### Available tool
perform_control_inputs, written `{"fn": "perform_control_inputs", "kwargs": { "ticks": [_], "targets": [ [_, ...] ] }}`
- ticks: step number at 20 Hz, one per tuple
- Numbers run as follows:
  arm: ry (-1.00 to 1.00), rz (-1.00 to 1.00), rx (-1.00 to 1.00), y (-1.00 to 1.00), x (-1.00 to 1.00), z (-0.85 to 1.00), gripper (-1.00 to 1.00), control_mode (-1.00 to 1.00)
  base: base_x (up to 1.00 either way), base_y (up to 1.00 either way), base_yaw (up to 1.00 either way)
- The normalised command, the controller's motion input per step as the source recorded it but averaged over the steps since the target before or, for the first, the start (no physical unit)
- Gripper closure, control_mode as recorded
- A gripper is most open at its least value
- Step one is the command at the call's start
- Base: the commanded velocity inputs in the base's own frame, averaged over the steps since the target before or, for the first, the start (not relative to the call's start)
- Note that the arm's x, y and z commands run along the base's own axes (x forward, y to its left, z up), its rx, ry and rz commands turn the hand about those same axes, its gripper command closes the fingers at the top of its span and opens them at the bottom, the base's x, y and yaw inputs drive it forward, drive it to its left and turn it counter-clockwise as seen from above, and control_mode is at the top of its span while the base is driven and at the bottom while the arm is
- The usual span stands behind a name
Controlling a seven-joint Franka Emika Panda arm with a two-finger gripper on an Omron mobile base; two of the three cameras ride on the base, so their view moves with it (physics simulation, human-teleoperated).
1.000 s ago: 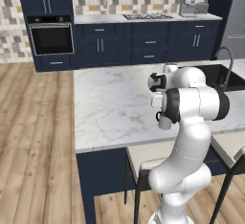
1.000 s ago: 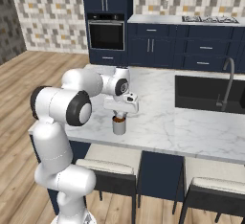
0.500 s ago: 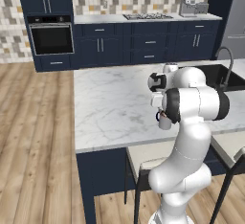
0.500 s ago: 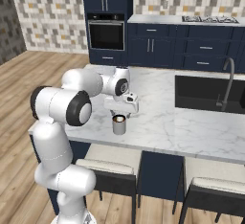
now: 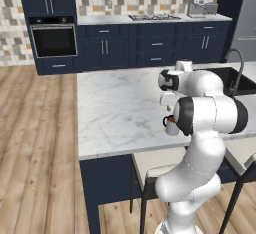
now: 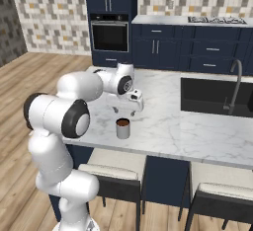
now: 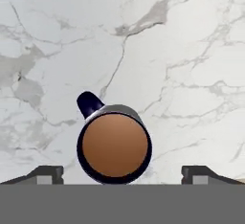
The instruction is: Pick up the marshmallow and place it in the cup of hot chocolate on the dining counter.
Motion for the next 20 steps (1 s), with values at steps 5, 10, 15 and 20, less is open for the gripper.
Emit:
{"fn": "perform_control_inputs", "kwargs": {
  "ticks": [5,10,15,20],
  "targets": [
    [-0.29,-0.06,0.0,0.18,-0.41,0.97,-1.0,-1.0,0.0,0.0,0.0],
    [-0.29,-0.05,0.0,0.24,-0.53,1.0,-1.0,-1.0,0.0,0.0,0.0],
    [-0.4,-0.03,0.0,0.24,-0.83,1.0,-1.0,-1.0,0.0,0.0,0.0],
    [-0.47,0.0,0.0,0.33,-0.99,1.0,-1.0,-1.0,0.0,0.0,0.0]
  ]
}}
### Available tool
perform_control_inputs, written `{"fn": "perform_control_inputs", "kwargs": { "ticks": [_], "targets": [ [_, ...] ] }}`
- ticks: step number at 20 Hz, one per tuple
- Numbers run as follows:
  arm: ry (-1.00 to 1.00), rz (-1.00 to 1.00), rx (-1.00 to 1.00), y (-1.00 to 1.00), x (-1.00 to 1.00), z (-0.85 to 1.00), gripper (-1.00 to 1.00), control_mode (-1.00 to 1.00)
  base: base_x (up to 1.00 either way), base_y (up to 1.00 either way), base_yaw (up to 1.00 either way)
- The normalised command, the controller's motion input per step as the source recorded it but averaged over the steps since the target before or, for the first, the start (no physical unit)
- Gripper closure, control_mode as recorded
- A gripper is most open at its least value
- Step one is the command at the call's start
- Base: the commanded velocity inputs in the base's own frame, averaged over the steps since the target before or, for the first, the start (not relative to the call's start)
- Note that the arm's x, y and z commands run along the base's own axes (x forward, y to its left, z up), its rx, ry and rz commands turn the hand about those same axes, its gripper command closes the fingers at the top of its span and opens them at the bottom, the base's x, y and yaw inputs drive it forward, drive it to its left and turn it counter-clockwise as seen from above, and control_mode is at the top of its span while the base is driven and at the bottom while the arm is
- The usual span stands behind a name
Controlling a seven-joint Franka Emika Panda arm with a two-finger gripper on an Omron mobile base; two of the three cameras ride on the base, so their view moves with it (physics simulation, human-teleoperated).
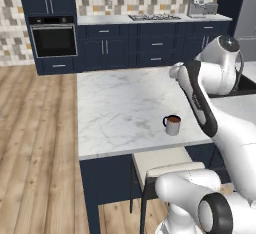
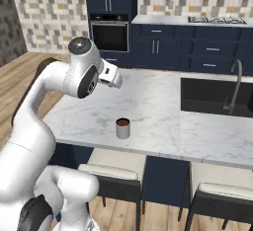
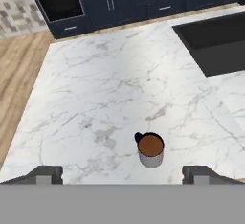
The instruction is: Pick up the marshmallow and place it in the cup of hot chocolate on the dining counter.
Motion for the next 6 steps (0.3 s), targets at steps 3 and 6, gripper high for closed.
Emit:
{"fn": "perform_control_inputs", "kwargs": {
  "ticks": [3,6],
  "targets": [
    [-0.46,0.0,0.0,0.46,-1.0,0.87,-1.0,-1.0,0.0,0.0,0.0],
    [-0.4,0.0,0.0,0.64,-0.99,0.51,-1.0,-1.0,0.0,0.0,0.0]
  ]
}}
